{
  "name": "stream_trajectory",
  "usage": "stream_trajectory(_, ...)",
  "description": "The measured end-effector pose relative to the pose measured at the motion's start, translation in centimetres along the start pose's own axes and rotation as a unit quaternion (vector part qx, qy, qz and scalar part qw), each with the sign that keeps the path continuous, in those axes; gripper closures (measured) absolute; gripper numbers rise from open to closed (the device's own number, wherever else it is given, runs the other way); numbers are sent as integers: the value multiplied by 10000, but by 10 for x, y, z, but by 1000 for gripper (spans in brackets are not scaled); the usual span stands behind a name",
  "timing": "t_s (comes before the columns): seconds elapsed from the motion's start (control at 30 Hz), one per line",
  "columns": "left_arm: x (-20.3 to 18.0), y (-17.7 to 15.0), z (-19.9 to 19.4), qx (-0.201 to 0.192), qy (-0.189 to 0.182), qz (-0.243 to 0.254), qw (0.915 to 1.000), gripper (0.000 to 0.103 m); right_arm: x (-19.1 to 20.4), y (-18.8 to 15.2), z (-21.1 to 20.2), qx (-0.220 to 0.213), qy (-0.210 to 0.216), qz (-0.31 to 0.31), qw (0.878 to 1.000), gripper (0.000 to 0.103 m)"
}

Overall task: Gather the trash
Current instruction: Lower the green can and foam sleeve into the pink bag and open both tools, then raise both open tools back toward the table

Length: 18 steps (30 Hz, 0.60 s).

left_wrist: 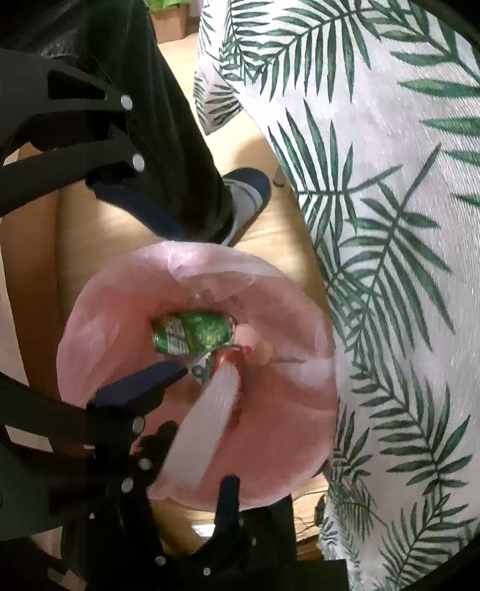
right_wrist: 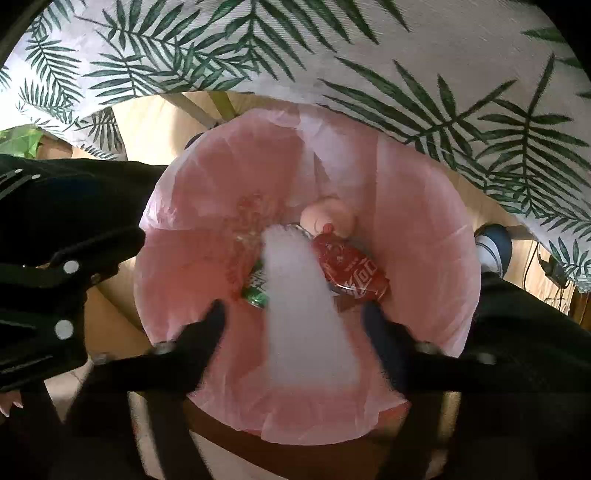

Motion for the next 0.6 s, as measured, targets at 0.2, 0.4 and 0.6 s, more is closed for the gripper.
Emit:
stream_trajectory(0.2, 6, 0, -12, 35, -107, -146, 9998, 10, -2, -8, -14, -48, -383, -80, 9992, 5)
stream_trajectory(0.4, 9, -16, -85, -553, -337, -154, 9978, 7, 24, -29, -98, -564, -679, -554, 9946, 5)
stream_trajectory(0.6, 27, -43, -226, -2016, -37, 145, 9793, 7, 69, -64, -232, -1715, -933, -1034, 9753, 5)
Point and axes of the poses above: each gripper's, at about its wrist camera, not at the fingertips, and z roughly the way its jaws point, x to its left, y to its top, the point moved 2 cm from there along z, roughly the way its jaws point, and after that the axes turned 11 degrees about y, right-handed, at the moved point
